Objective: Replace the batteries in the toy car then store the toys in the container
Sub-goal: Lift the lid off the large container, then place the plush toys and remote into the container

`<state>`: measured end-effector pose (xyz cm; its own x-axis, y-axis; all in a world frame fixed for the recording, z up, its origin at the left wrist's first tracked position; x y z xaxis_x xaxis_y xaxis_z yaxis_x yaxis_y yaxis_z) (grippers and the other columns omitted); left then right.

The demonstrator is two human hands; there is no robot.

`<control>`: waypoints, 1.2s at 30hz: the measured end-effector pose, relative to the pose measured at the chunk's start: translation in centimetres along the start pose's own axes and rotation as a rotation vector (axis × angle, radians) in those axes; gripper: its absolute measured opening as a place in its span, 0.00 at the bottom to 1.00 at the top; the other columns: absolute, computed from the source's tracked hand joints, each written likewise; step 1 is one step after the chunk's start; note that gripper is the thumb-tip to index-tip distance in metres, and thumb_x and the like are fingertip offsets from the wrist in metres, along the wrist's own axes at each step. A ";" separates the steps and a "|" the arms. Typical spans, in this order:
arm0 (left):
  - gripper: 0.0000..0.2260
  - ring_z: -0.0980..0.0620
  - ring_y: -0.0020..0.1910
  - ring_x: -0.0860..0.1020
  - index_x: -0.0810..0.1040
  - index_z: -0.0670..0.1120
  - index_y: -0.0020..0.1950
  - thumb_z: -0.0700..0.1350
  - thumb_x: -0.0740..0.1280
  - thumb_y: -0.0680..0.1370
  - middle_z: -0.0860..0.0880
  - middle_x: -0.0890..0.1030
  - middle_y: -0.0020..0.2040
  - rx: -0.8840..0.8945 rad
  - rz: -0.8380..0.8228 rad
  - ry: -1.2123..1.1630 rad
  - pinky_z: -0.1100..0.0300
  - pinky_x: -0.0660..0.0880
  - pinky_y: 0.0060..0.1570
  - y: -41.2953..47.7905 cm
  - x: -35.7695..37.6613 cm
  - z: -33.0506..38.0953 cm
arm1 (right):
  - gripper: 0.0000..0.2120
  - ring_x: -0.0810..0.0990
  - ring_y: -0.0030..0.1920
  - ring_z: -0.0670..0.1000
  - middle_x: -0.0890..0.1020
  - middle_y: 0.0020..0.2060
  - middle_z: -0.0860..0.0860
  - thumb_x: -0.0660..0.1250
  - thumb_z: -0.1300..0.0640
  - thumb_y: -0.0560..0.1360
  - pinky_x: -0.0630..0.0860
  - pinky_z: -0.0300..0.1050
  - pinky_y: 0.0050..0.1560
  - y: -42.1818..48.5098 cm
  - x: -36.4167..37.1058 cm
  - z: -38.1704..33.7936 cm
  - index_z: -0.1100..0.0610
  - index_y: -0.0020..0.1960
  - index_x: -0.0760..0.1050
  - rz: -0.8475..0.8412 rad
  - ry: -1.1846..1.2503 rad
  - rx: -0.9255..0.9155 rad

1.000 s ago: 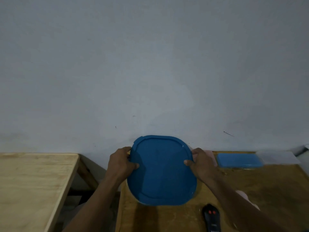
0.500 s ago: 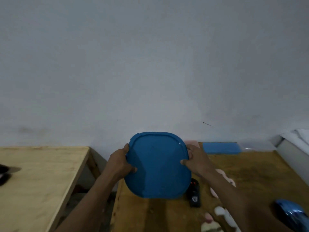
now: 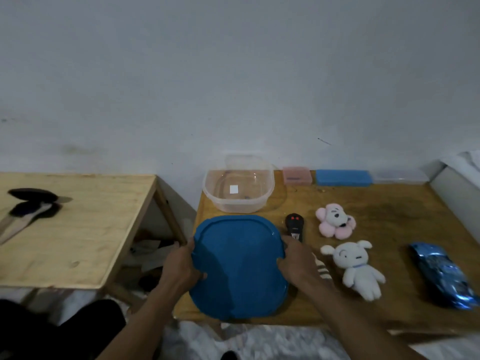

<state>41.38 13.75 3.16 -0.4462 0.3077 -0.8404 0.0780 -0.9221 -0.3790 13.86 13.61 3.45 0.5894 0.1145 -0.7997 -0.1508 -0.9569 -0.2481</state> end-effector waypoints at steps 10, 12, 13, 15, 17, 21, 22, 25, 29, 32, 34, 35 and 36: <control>0.47 0.42 0.62 0.75 0.52 0.49 0.79 0.47 0.77 0.68 0.43 0.74 0.65 0.005 -0.114 -0.051 0.51 0.77 0.56 3.5 4.3 -3.2 | 0.09 0.79 0.43 0.51 0.82 0.44 0.53 0.61 0.64 0.76 0.77 0.43 0.44 1.2 4.4 0.5 0.58 0.53 0.77 -0.029 -0.141 0.004; 0.46 0.41 0.63 0.73 0.53 0.50 0.78 0.48 0.77 0.68 0.42 0.72 0.65 0.000 -0.137 -0.037 0.51 0.76 0.57 4.2 4.9 -3.8 | 0.10 0.80 0.46 0.53 0.82 0.47 0.55 0.61 0.65 0.76 0.76 0.44 0.46 1.7 5.1 0.5 0.59 0.55 0.77 -0.040 -0.128 0.009; 0.45 0.41 0.63 0.73 0.54 0.50 0.78 0.48 0.77 0.67 0.42 0.72 0.65 0.002 -0.139 -0.039 0.50 0.76 0.57 4.5 5.2 -4.0 | 0.12 0.80 0.47 0.54 0.83 0.48 0.55 0.60 0.66 0.76 0.76 0.45 0.47 1.9 5.3 0.5 0.59 0.56 0.77 -0.036 -0.116 0.014; 0.45 0.41 0.61 0.73 0.57 0.51 0.77 0.49 0.78 0.66 0.42 0.73 0.63 0.009 -0.135 -0.047 0.49 0.76 0.57 5.0 5.4 -4.3 | 0.13 0.80 0.47 0.55 0.83 0.48 0.56 0.60 0.67 0.75 0.77 0.46 0.46 2.3 5.4 0.6 0.59 0.57 0.77 -0.024 -0.124 0.025; 0.44 0.40 0.62 0.73 0.57 0.50 0.77 0.49 0.77 0.66 0.41 0.72 0.64 0.011 -0.144 -0.039 0.48 0.76 0.57 5.3 5.7 -4.6 | 0.11 0.80 0.46 0.54 0.82 0.47 0.55 0.61 0.67 0.74 0.76 0.45 0.44 2.7 5.7 0.7 0.58 0.54 0.76 -0.049 -0.148 0.043; 0.44 0.39 0.64 0.71 0.52 0.51 0.77 0.50 0.76 0.70 0.41 0.67 0.67 -0.019 -0.166 -0.022 0.48 0.74 0.61 5.2 5.9 -4.6 | 0.10 0.80 0.46 0.53 0.82 0.47 0.54 0.63 0.65 0.74 0.77 0.45 0.44 3.1 5.8 0.5 0.58 0.55 0.76 -0.076 -0.195 0.055; 0.43 0.39 0.64 0.71 0.51 0.51 0.77 0.51 0.74 0.71 0.40 0.66 0.67 -0.010 -0.137 0.002 0.48 0.73 0.61 5.0 5.4 -4.2 | 0.11 0.80 0.47 0.53 0.82 0.48 0.54 0.64 0.63 0.75 0.78 0.45 0.46 2.9 5.7 0.3 0.58 0.56 0.76 -0.071 -0.207 0.051; 0.36 0.41 0.61 0.72 0.52 0.50 0.77 0.52 0.70 0.75 0.41 0.67 0.64 0.114 0.015 0.051 0.50 0.73 0.60 4.1 3.0 -1.2 | 0.14 0.79 0.52 0.53 0.79 0.53 0.54 0.65 0.55 0.77 0.72 0.41 0.45 2.7 4.4 -0.6 0.57 0.61 0.73 -0.032 -0.230 0.017; 0.30 0.46 0.65 0.70 0.57 0.50 0.77 0.53 0.64 0.78 0.46 0.66 0.69 0.389 0.161 0.067 0.55 0.72 0.63 2.6 0.8 6.2 | 0.14 0.77 0.52 0.54 0.78 0.55 0.55 0.63 0.53 0.77 0.69 0.41 0.45 2.8 -0.5 -1.6 0.56 0.62 0.73 0.164 -0.278 -0.082; 0.28 0.46 0.68 0.68 0.61 0.49 0.76 0.53 0.64 0.78 0.45 0.67 0.70 0.529 0.204 0.080 0.53 0.71 0.64 2.2 1.0 11.3 | 0.17 0.76 0.54 0.55 0.78 0.56 0.54 0.63 0.50 0.75 0.73 0.49 0.53 3.0 -3.9 -0.5 0.53 0.62 0.73 0.275 -0.252 -0.134; 0.27 0.46 0.67 0.69 0.62 0.49 0.75 0.53 0.64 0.78 0.45 0.68 0.69 0.614 0.228 0.092 0.53 0.72 0.64 1.7 1.3 14.6 | 0.18 0.73 0.57 0.53 0.76 0.58 0.51 0.58 0.46 0.76 0.72 0.49 0.57 3.3 -5.6 0.7 0.50 0.63 0.70 0.278 -0.346 -0.135; 0.27 0.47 0.68 0.68 0.62 0.49 0.75 0.54 0.63 0.78 0.46 0.68 0.70 0.644 0.229 0.115 0.53 0.70 0.66 1.7 1.6 16.2 | 0.18 0.73 0.58 0.53 0.75 0.59 0.51 0.58 0.46 0.76 0.71 0.50 0.60 3.5 -6.5 1.4 0.49 0.64 0.70 0.281 -0.372 -0.129; 0.26 0.47 0.69 0.67 0.61 0.50 0.76 0.54 0.61 0.79 0.46 0.67 0.71 0.665 0.229 0.135 0.53 0.68 0.68 1.8 1.9 17.7 | 0.18 0.72 0.60 0.53 0.74 0.61 0.51 0.58 0.46 0.77 0.70 0.52 0.62 3.8 -7.4 2.2 0.49 0.65 0.69 0.297 -0.389 -0.128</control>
<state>24.92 8.53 7.75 -0.3658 0.0758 -0.9276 -0.4225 -0.9016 0.0930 7.16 9.77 7.19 0.1924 -0.1000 -0.9762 -0.1539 -0.9856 0.0706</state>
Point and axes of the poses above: each hand's wrist, its own y-axis towards the middle knuckle, its own x-axis out of the palm, z = x × y, the point moved 10 cm from there along y, towards the middle knuckle
